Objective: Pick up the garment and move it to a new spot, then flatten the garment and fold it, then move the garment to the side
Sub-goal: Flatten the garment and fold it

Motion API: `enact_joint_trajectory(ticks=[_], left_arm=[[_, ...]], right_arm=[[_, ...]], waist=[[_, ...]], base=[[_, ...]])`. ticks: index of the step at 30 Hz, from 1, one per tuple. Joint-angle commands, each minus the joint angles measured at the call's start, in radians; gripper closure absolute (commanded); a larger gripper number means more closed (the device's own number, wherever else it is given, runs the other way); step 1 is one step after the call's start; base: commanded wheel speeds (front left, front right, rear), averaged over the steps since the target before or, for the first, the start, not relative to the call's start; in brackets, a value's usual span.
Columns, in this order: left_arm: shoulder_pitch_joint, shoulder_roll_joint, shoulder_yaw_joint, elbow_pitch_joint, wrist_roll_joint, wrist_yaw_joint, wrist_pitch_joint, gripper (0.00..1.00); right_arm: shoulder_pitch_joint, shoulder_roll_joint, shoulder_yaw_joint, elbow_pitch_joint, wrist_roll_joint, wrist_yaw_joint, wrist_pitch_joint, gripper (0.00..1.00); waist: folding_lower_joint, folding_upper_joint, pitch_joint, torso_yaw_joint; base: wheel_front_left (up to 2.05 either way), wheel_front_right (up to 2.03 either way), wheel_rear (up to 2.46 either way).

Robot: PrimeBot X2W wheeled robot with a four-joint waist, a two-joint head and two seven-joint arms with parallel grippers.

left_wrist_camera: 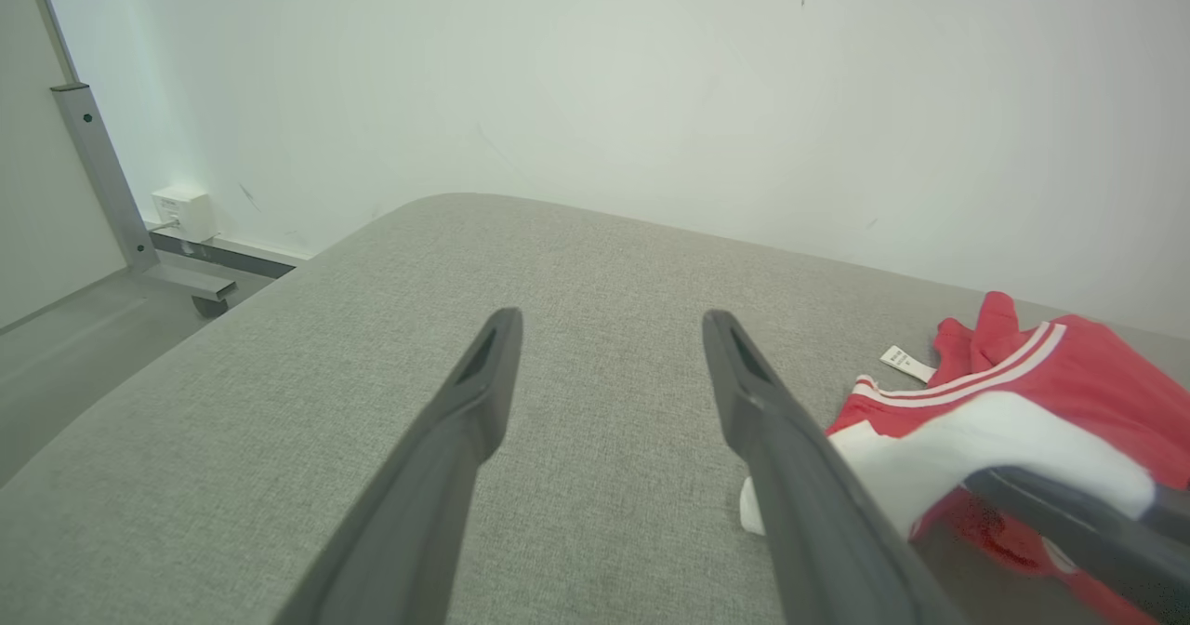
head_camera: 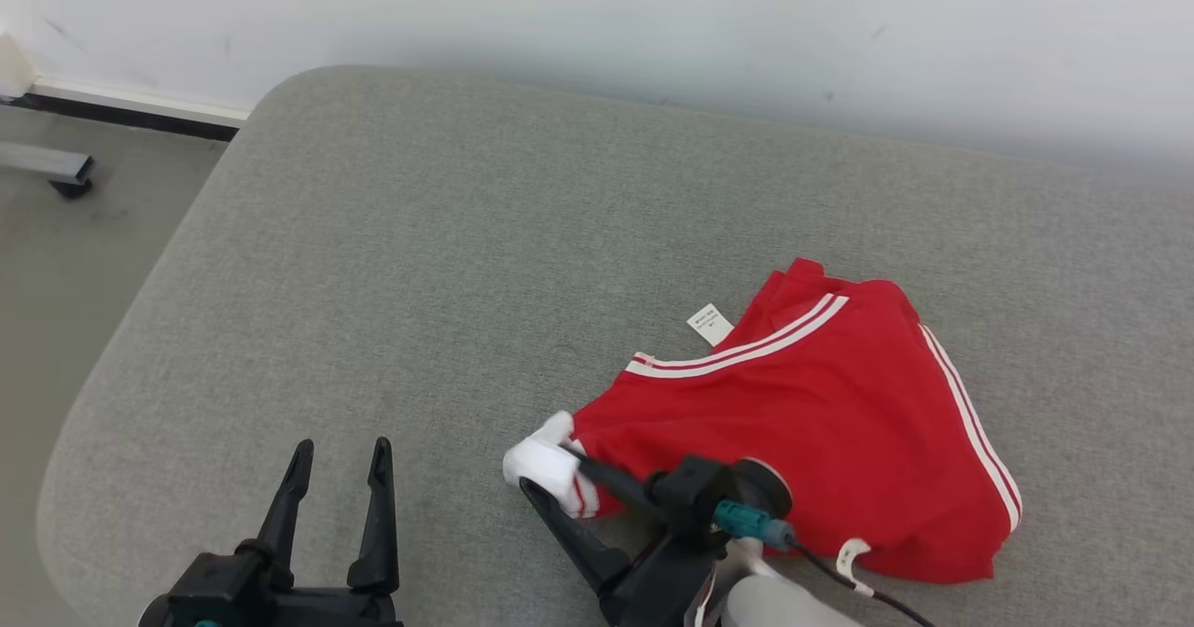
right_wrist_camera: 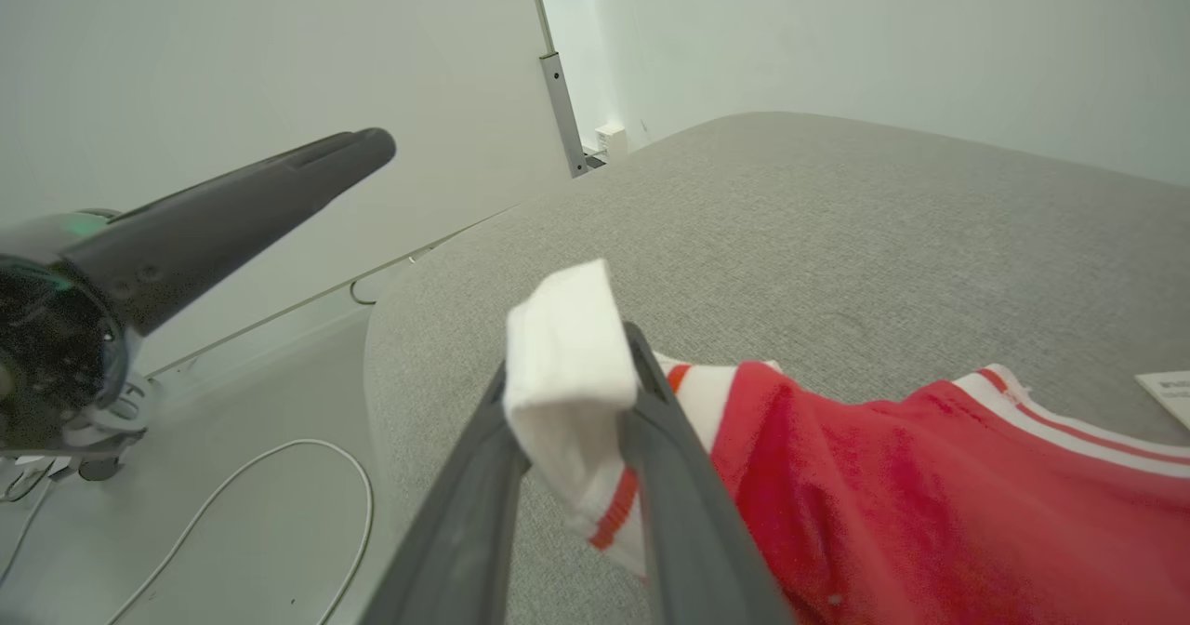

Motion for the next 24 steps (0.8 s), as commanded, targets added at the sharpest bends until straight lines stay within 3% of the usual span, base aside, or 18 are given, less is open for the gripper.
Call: enact_joint_trajectory(ticks=[1,5,14,24], left_arm=[[-0.007,0.000,0.003,0.001,-0.005,0.003,0.000,0.00],[-0.009,0.000,0.012,0.000,0.010,0.000,0.000,0.00],[0.009,0.001,0.054,-0.019,0.049,-0.011,0.000,0.00],[0.030,0.001,0.079,-0.041,0.077,-0.012,0.000,0.00]], right_arm=[[-0.016,0.001,-0.003,0.003,0.009,-0.003,-0.010,0.00],[-0.041,-0.035,-0.058,-0.007,0.018,-0.003,-0.033,0.00],[0.098,-0.172,-0.434,-0.228,-0.067,-0.003,-0.038,0.00],[0.394,-0.179,-0.759,-0.405,-0.157,-0.003,-0.038,0.00]], waist=[[0.0001,-0.0001,-0.004,-0.013],[0.0001,-0.0001,-0.017,-0.047],[0.0001,-0.0001,-0.049,-0.149],[0.0001,-0.0001,-0.055,-0.224]], base=[[0.00,0.00,0.00],[0.00,0.00,0.00],[0.00,0.00,0.00],[0.00,0.00,0.00]])
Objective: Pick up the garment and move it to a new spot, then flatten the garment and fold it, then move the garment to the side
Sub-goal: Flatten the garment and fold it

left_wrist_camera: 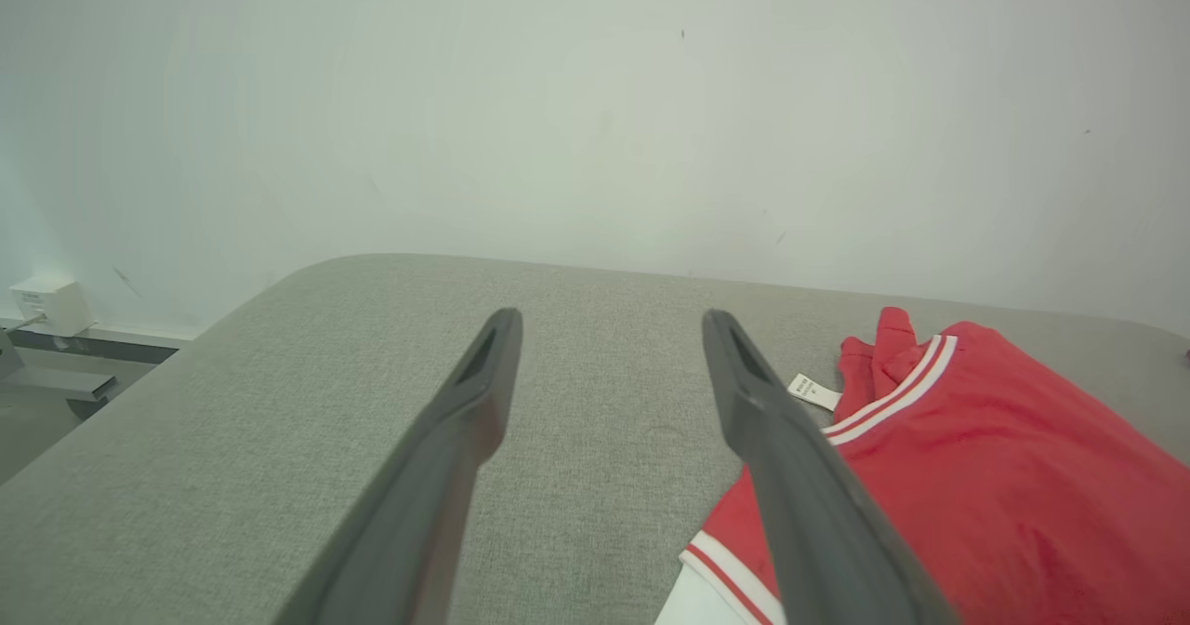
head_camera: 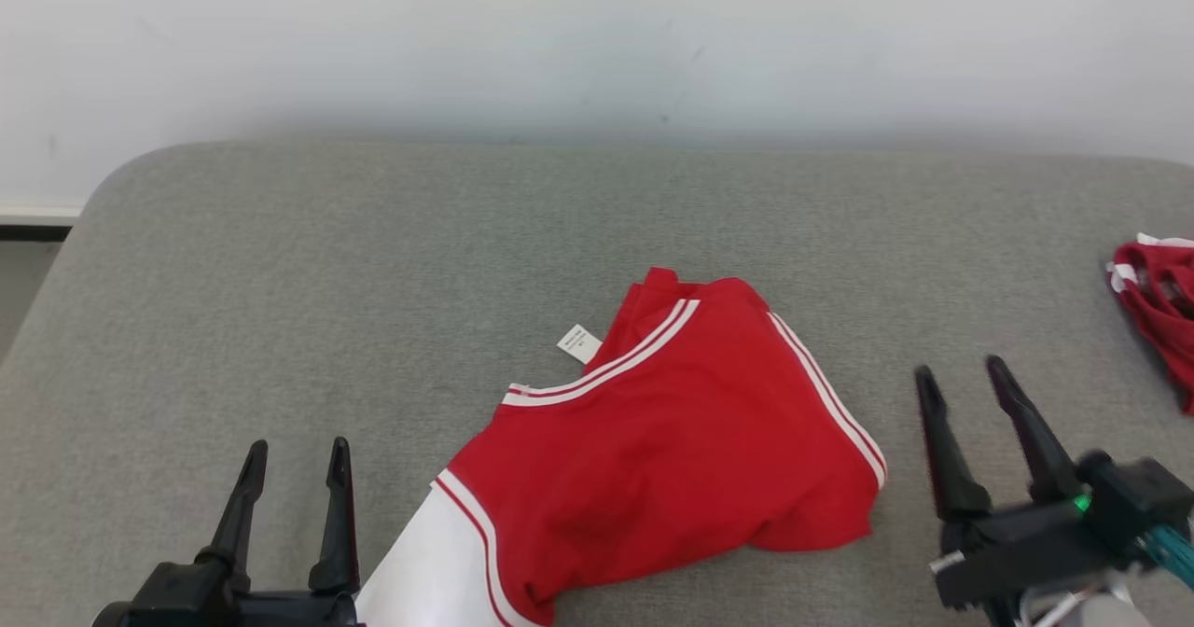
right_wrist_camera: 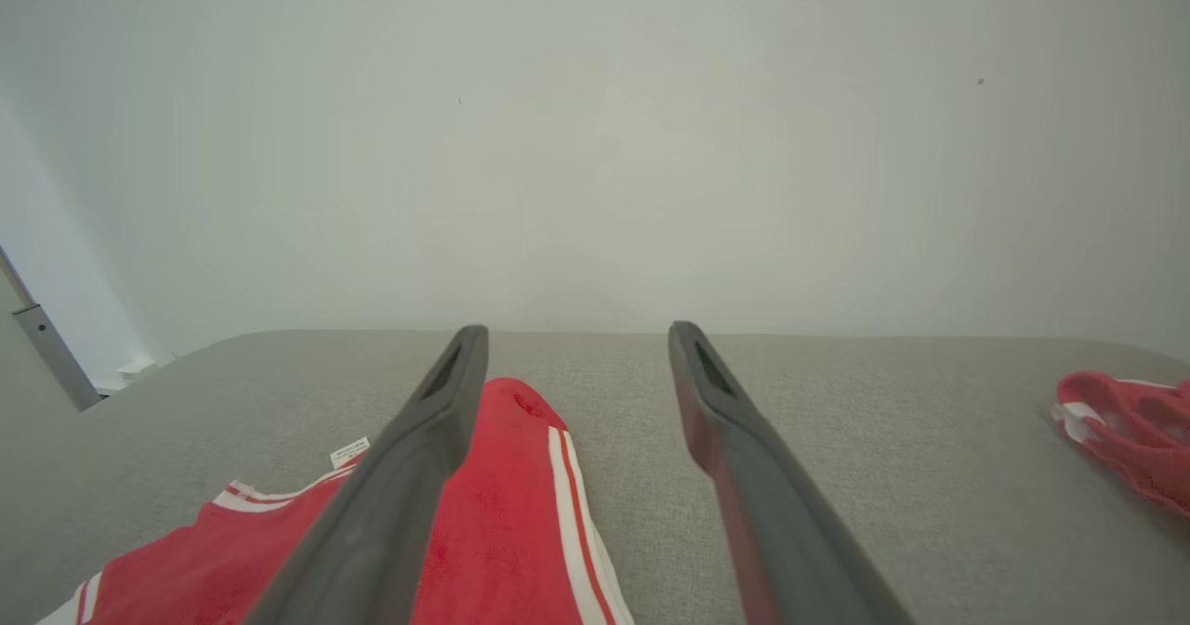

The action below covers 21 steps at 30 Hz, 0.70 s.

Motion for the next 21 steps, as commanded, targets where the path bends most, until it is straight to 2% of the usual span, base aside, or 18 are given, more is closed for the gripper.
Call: enact_joint_trajectory(ticks=[1,4,9,16,21], left_arm=[[0.010,0.001,0.006,-0.007,0.011,0.001,0.000,0.00],[0.024,0.003,0.018,-0.015,0.014,0.003,0.000,0.00],[0.039,0.005,0.036,-0.024,0.016,0.000,0.000,0.00],[0.008,0.007,0.028,-0.005,0.018,-0.017,0.000,0.00],[-0.102,0.036,0.005,0.029,-0.007,-0.036,0.001,0.00]], right_arm=[[0.030,0.008,-0.021,-0.013,-0.009,-0.003,-0.004,0.00],[0.099,0.028,-0.088,-0.054,-0.025,-0.003,-0.004,0.00],[0.174,0.060,-0.137,-0.100,-0.041,-0.003,-0.004,0.00],[0.175,0.077,-0.136,-0.112,-0.053,-0.003,-0.004,0.00],[0.147,0.081,-0.125,-0.106,-0.047,-0.003,-0.004,0.00]], waist=[[0.0000,-0.0001,-0.006,-0.022],[0.0000,-0.0001,-0.013,-0.036],[0.0000,-0.0001,-0.022,-0.060],[0.0000,-0.0001,-0.011,-0.086],[0.0000,-0.0001,0.013,-0.116]], base=[[0.00,0.00,0.00],[0.00,0.00,0.00],[0.00,0.00,0.00],[0.00,0.00,0.00],[0.00,0.00,0.00]])
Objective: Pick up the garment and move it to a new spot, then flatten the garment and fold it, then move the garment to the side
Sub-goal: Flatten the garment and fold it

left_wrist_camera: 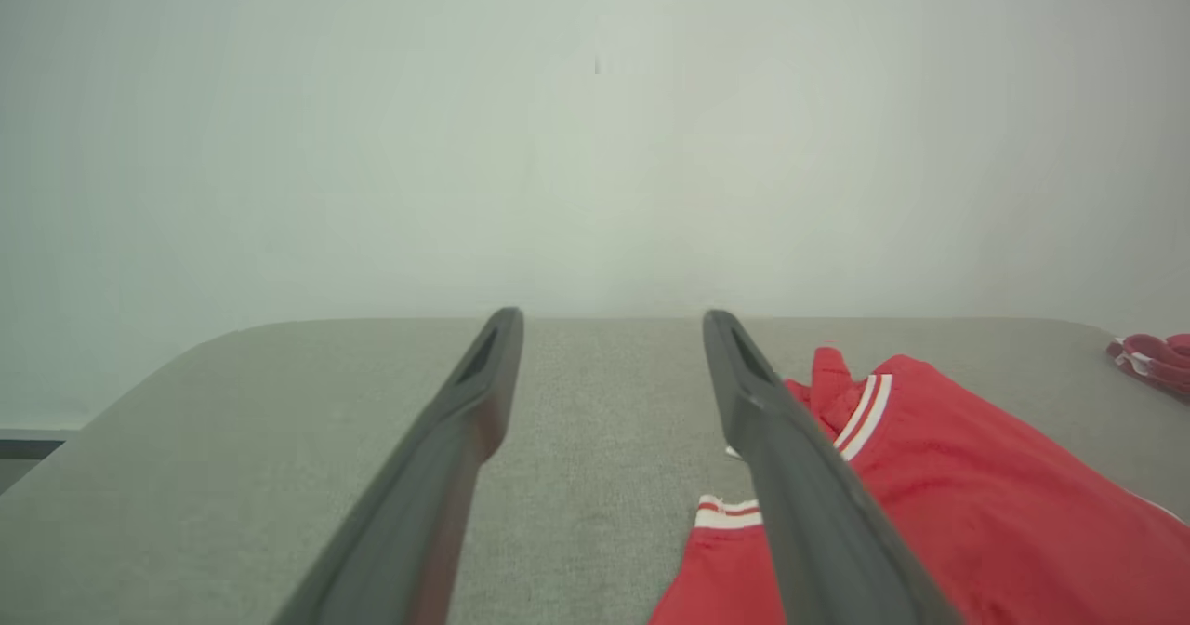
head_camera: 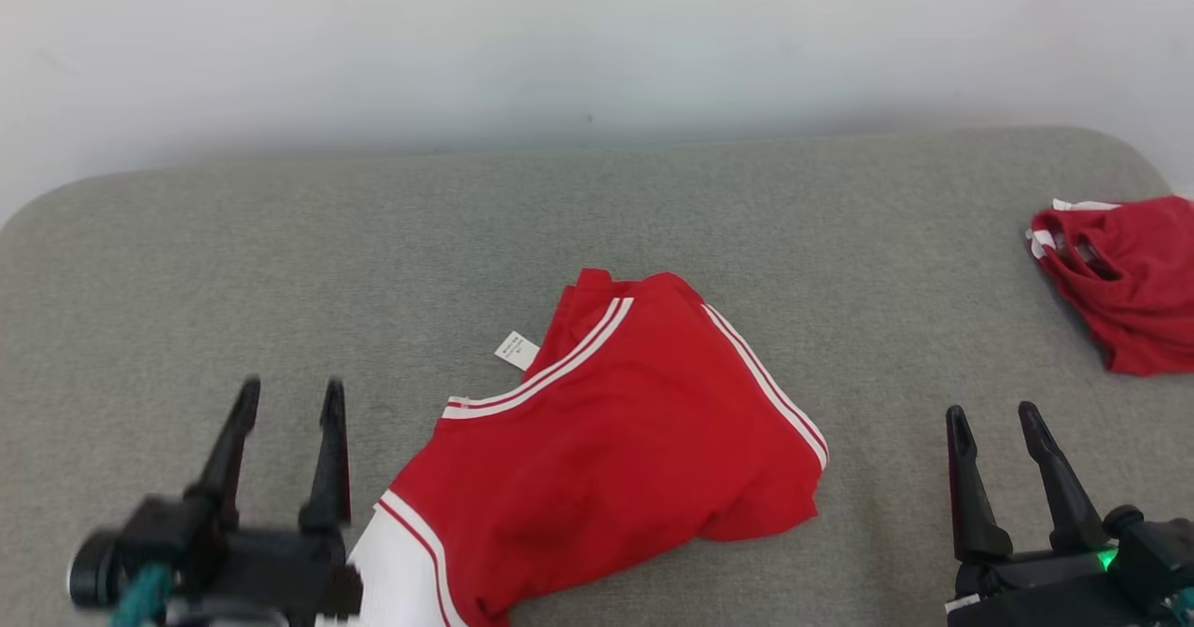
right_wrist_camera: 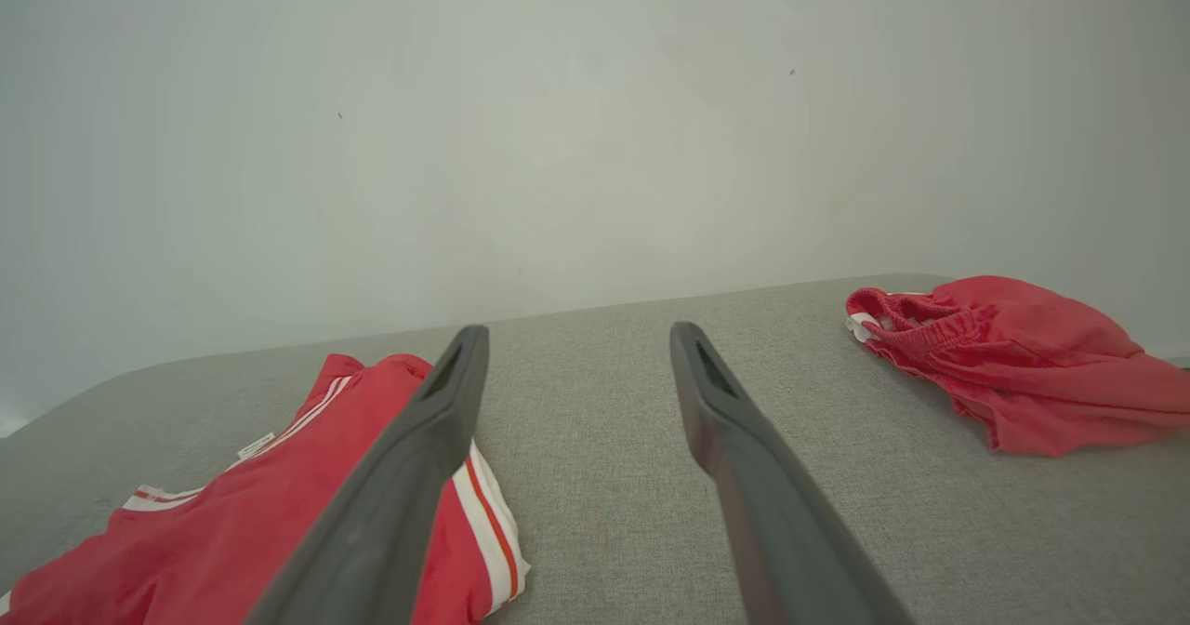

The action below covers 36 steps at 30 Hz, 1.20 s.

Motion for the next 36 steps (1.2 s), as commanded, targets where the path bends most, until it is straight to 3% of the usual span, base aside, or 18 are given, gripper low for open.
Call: enact_joint_trajectory(ticks=[1,8,17,24,36], left_arm=[[-0.050,0.015,-0.012,0.011,-0.019,-0.007,0.012,0.00],[-0.311,0.108,-0.123,0.074,-0.088,-0.023,0.124,0.00],[-0.556,0.237,-0.368,0.184,-0.283,-0.023,0.279,0.00],[-0.627,0.323,-0.524,0.284,-0.422,-0.023,0.345,0.00],[-0.676,0.381,-0.681,0.415,-0.526,-0.023,0.381,0.00]], right_arm=[[-0.013,0.002,0.003,0.002,0.002,-0.003,-0.004,0.00],[-0.066,0.020,0.016,0.021,0.018,-0.003,-0.004,0.00],[-0.114,0.059,0.018,0.043,0.035,-0.003,-0.004,0.00],[-0.135,0.073,0.020,0.058,0.046,-0.003,-0.004,0.00],[-0.161,0.091,0.033,0.074,0.056,-0.003,-0.005,0.00]], waist=[[0.0000,0.0000,0.018,-0.024],[0.0000,0.0000,0.077,-0.122],[0.0000,0.0000,0.158,-0.249],[0.0000,0.0000,0.185,-0.304],[0.0000,0.0000,0.216,-0.350]], base=[[0.00,0.00,0.00],[0.00,0.00,0.00],[0.00,0.00,0.00],[0.00,0.00,0.00],[0.00,0.00,0.00]])
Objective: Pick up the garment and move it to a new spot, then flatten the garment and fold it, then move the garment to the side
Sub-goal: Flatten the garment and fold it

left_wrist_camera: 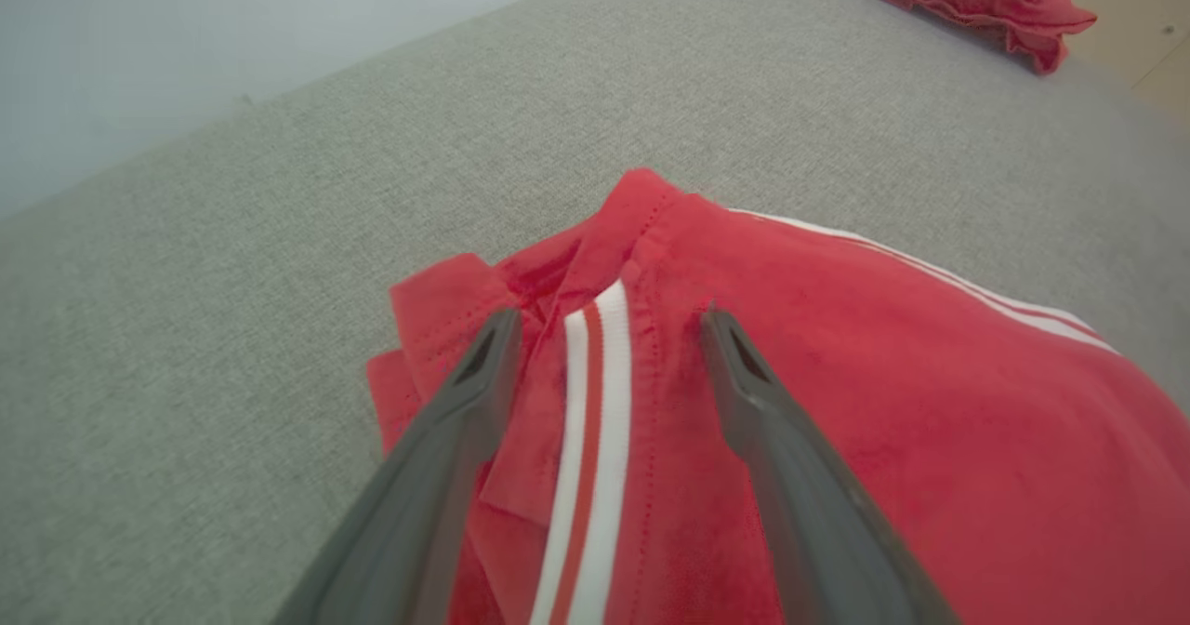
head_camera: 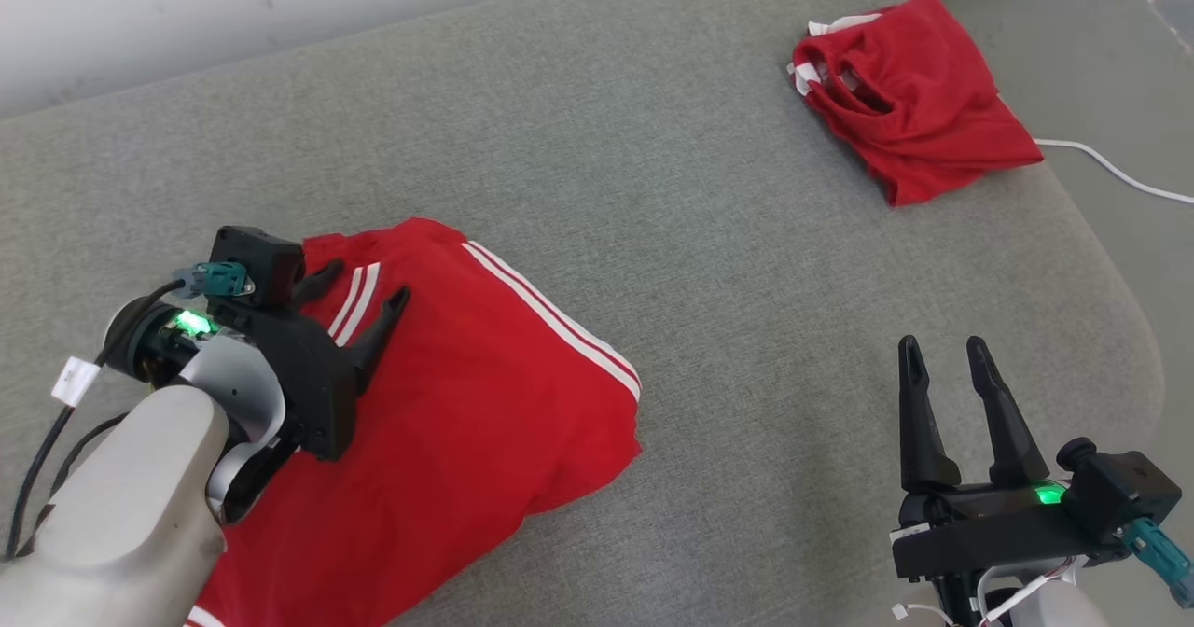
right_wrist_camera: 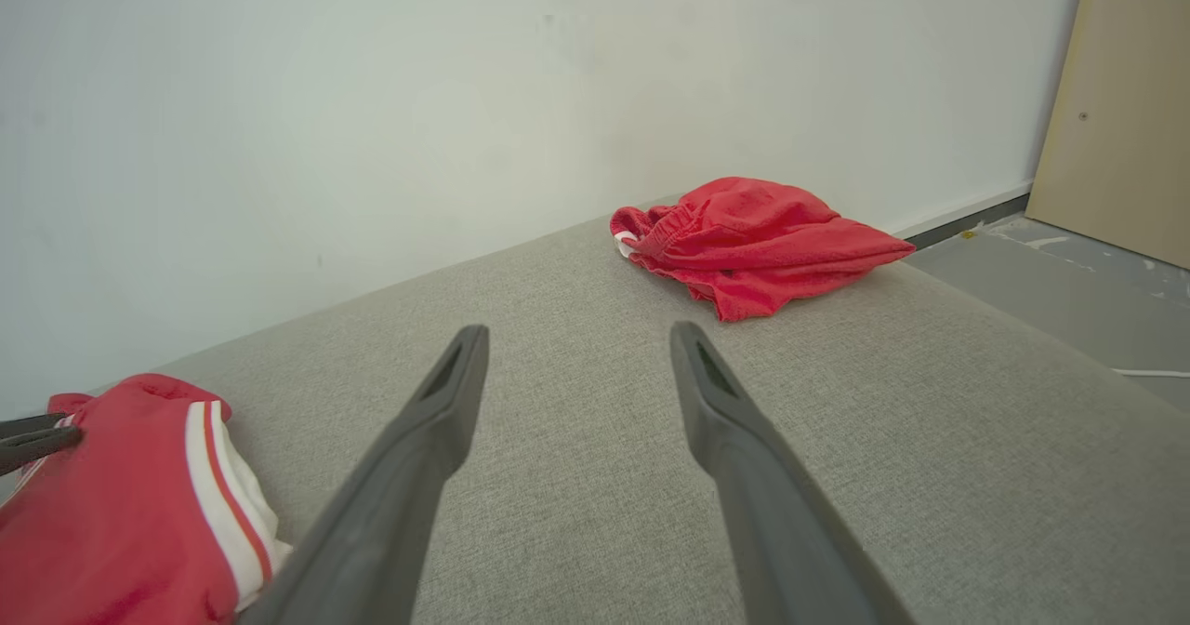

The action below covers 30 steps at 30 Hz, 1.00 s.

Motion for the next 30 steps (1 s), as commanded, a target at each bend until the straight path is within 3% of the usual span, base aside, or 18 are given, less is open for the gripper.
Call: enact_joint_trajectory(ticks=[1,6,7,8,9,10,17,23,30], left_arm=[[-0.014,0.009,-0.005,0.007,-0.003,0.002,0.003,0.00],[-0.026,0.017,-0.045,0.040,-0.041,0.002,-0.006,0.00],[-0.028,0.020,-0.052,0.044,-0.047,0.002,-0.006,0.22],[-0.032,0.022,-0.058,0.048,-0.050,0.002,-0.007,0.65],[-0.034,0.024,-0.063,0.054,-0.048,0.002,-0.010,0.91],[-0.035,0.024,-0.070,0.059,-0.050,0.002,-0.012,1.00],[-0.074,0.025,-0.104,0.068,-0.053,0.002,-0.060,1.00],[-0.172,0.006,-0.071,0.023,-0.048,0.008,-0.151,1.00],[-0.228,0.046,0.007,-0.082,-0.039,0.081,-0.239,1.00]], right_arm=[[-0.007,0.005,0.001,0.002,0.003,-0.003,-0.005,0.00],[0.000,0.010,-0.004,0.003,0.005,-0.003,-0.005,0.00],[0.002,0.010,-0.006,0.004,0.005,-0.003,-0.005,0.00],[0.003,0.010,-0.007,0.005,0.005,-0.003,-0.005,0.00],[0.004,0.010,-0.009,0.006,0.005,-0.003,-0.005,0.00],[0.004,0.011,-0.010,0.007,0.004,-0.003,-0.005,0.00],[0.000,0.006,-0.016,0.004,0.001,-0.003,-0.005,0.00],[0.016,-0.008,-0.049,0.003,-0.007,-0.003,-0.005,0.00],[0.044,-0.025,-0.102,-0.010,-0.025,-0.003,-0.004,0.00]], waist=[[-0.0002,-0.0001,0.007,-0.010],[-0.0002,-0.0001,0.005,-0.020],[-0.0002,-0.0001,0.004,-0.020],[-0.0002,-0.0001,0.003,-0.020],[-0.0002,-0.0001,0.002,-0.019],[-0.0002,-0.0001,0.001,-0.019],[-0.0002,-0.0001,-0.008,-0.007],[-0.0002,-0.0001,-0.038,0.030],[-0.0002,-0.0001,-0.083,0.113]], base=[[0.00,0.00,0.00],[0.00,0.00,0.00],[0.00,0.00,0.00],[0.00,0.00,0.00],[0.00,0.00,0.00],[0.00,0.00,0.00],[0.00,0.00,0.00],[0.00,0.00,0.00],[0.00,0.00,0.00]])
